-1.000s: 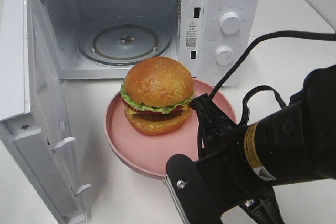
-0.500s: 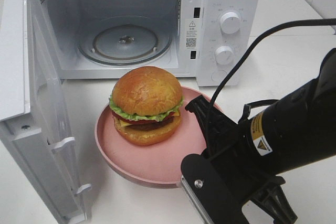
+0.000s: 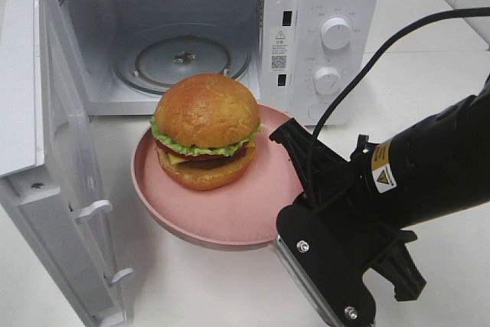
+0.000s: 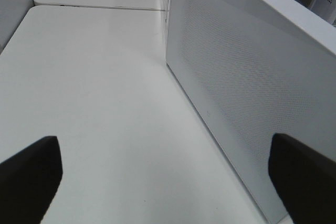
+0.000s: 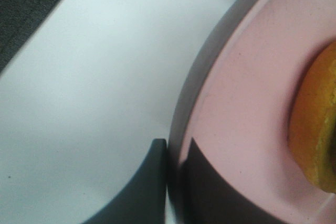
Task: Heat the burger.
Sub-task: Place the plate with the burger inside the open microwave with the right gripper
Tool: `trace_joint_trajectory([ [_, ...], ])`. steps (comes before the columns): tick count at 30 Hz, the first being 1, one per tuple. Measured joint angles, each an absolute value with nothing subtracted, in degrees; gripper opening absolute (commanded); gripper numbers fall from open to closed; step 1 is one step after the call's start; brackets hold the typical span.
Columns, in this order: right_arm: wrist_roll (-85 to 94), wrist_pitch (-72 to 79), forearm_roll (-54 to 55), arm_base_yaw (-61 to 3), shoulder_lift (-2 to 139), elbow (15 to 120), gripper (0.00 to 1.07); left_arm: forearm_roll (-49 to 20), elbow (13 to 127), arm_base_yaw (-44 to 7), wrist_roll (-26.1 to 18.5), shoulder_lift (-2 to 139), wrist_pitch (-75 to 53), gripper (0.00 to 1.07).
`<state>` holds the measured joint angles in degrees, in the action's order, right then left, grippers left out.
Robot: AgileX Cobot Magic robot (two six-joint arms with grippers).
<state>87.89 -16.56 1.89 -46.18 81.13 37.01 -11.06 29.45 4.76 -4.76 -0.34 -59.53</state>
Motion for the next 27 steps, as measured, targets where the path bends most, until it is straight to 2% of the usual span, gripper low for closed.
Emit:
trace_joint_trajectory([
  [15,86.3,-15.0,-2.4,-46.2,83.7,37.1,0.0,-11.1,29.5,4.8,-4.8,-0.3,-59.5,1.0],
  [22,76.9,-15.1,-10.9,-46.2,84.0,40.3,0.0,-11.1,29.5,4.8,-4.8,-0.3,-59.5,1.0],
  [27,75.0,-14.4,-12.9,-46.2,86.2,41.4,0.0,-11.1,29.5,4.8,-4.8,-0.3,-59.5,1.0],
])
